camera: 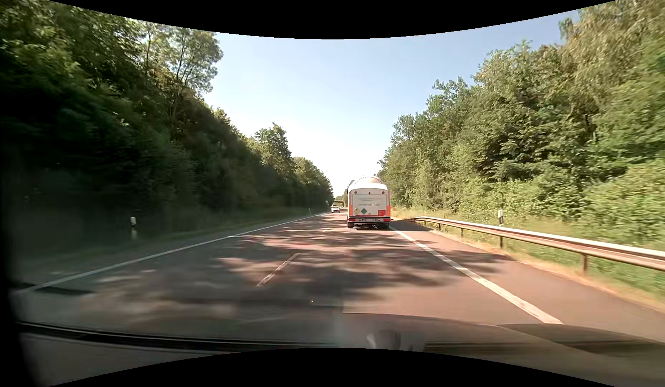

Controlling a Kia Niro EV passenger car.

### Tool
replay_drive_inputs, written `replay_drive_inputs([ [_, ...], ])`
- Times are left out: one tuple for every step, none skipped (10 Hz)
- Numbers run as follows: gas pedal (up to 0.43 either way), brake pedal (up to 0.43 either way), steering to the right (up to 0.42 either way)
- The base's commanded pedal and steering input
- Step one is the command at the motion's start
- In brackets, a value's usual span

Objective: Follow the waypoints while adhering to traffic rules and regulations

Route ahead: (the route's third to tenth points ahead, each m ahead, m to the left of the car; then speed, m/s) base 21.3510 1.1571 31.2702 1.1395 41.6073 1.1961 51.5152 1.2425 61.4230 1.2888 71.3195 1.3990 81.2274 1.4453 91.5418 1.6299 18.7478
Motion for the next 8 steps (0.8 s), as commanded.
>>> replay_drive_inputs([
  [0.118, 0.006, 0.005],
  [0.118, 0.006, 0.005],
  [0.118, 0.006, 0.004],
  [0.118, 0.006, 0.004],
  [0.118, 0.006, 0.005],
  [0.118, 0.006, 0.004],
  [0.118, 0.006, 0.004],
  [0.11, 0.006, 0.005],
])
